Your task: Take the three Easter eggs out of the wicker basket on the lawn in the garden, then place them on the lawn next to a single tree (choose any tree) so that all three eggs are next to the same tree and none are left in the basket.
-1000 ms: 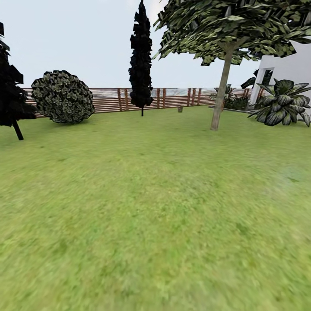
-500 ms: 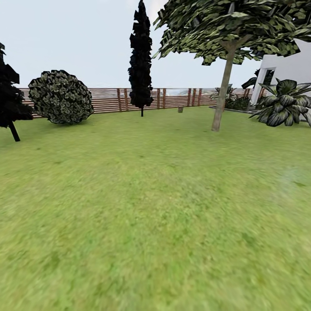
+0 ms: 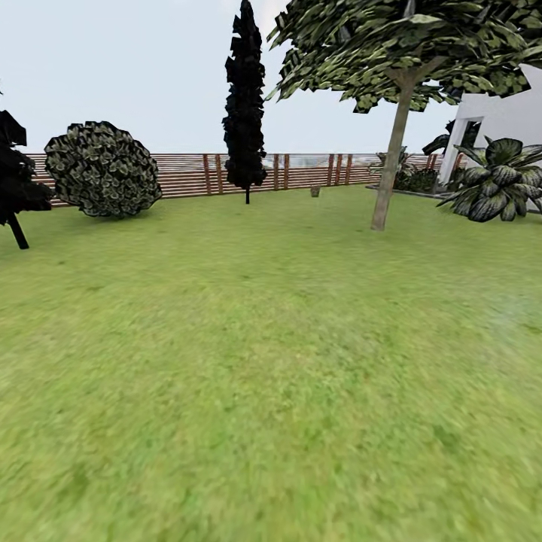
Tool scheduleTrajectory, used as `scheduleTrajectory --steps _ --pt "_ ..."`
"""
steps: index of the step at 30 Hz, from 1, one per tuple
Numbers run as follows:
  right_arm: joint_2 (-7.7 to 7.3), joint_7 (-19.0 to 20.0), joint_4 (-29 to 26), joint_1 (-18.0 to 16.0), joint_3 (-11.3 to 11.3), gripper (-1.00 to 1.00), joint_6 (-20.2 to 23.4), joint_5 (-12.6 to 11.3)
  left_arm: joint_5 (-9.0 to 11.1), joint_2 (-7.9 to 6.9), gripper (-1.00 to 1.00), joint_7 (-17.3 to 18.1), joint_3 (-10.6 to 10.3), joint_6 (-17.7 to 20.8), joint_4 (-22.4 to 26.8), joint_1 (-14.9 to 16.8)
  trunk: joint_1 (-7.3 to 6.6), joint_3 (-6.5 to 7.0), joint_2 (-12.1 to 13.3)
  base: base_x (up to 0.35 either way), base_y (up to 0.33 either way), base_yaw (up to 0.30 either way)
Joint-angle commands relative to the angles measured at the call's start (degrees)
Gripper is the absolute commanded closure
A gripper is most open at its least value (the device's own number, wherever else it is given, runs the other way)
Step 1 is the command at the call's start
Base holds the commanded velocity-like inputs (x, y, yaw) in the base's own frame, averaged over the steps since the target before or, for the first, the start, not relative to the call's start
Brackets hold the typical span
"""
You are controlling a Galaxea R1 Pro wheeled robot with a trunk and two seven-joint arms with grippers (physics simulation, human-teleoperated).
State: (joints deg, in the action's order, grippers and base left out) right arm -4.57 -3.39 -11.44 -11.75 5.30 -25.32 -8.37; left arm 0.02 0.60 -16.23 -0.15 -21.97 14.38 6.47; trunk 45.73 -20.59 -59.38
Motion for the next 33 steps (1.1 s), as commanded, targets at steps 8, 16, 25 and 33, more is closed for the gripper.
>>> scheduleTrajectory --steps 8,16,25,33 --pt "0.00 -0.27 0.01 -0.03 0.50 -1.00 -0.17 -0.51 -0.07 0.03 -1.00 -0.20 -0.06 -0.18 -0.05 0.04 0.04 -0.06 -0.04 0.335 0.000 0.000" --pt "0.00 -0.48 -0.05 -0.03 0.52 -1.00 -0.19 -0.51 -0.17 0.05 -1.00 -0.20 -0.50 -0.18 -0.06 0.04 0.04 -0.06 -0.04 0.335 0.000 0.000" --pt "0.00 -0.48 -0.22 -0.04 0.64 -1.00 -0.33 -0.51 -0.35 0.09 -1.00 -0.14 -0.69 -0.18 -0.06 0.04 0.04 -0.06 -0.04 0.335 0.000 0.000" --pt "0.00 -0.48 -0.31 -0.05 0.68 -1.00 -0.35 -0.51 -0.37 0.10 -1.00 -0.19 -0.72 -0.18 -0.06 0.04 0.04 -0.06 -0.04 0.335 0.000 0.000"
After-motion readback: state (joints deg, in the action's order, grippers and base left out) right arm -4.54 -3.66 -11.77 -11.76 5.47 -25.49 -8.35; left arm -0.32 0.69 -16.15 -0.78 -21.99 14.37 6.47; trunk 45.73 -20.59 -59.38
